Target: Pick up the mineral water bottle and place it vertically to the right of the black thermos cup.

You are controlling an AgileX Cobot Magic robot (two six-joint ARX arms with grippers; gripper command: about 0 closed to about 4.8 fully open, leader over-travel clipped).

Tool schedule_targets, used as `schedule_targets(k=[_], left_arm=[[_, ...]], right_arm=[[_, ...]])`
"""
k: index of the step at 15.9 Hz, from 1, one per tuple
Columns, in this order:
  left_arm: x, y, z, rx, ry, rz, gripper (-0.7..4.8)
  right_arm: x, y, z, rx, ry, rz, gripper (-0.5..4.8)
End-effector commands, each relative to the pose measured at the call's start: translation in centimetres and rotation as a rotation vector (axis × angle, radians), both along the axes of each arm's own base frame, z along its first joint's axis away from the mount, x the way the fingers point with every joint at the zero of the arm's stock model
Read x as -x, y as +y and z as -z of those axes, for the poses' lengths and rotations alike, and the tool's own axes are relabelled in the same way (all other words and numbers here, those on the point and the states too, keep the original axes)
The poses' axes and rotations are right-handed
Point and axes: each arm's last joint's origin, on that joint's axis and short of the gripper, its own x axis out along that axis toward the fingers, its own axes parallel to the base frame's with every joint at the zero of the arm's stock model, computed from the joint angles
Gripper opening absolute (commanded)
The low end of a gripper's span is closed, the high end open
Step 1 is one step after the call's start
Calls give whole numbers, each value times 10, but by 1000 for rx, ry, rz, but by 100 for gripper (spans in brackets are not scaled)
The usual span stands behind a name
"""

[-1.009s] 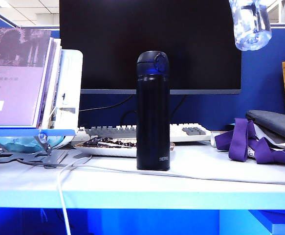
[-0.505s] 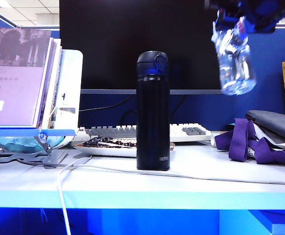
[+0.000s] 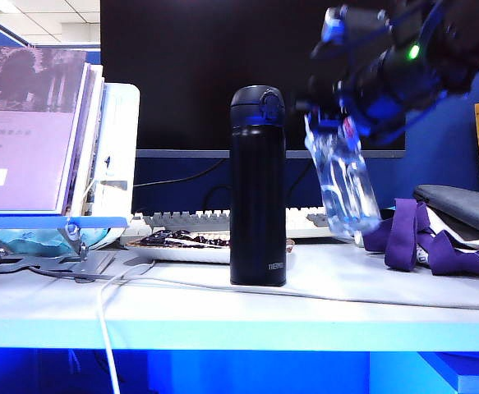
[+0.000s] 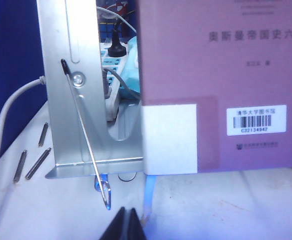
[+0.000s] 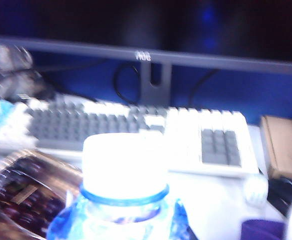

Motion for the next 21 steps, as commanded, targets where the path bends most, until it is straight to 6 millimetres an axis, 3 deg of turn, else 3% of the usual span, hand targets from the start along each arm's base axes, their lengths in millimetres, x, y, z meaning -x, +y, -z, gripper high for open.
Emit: schedule_targets(k=[1, 5, 7, 11, 17, 21], left_arm=[[0, 0, 1, 1, 11, -1, -3], [0, 0, 1, 1, 11, -1, -3], [0, 0, 1, 1, 11, -1, -3], [0, 0, 1, 1, 11, -2, -3], [0, 0, 1, 1, 10, -1, -3], [0, 0, 1, 1, 9, -1, -3]], right_arm=[[-3, 4, -4, -13, -90, 40, 124], [-3, 13, 8, -50, -160, 18, 124], [7, 14, 25, -73, -196, 5, 125], [19, 11, 39, -98, -246, -52, 125], [19, 15, 50, -78, -211, -86, 125], [15, 17, 69, -57, -153, -91, 125]])
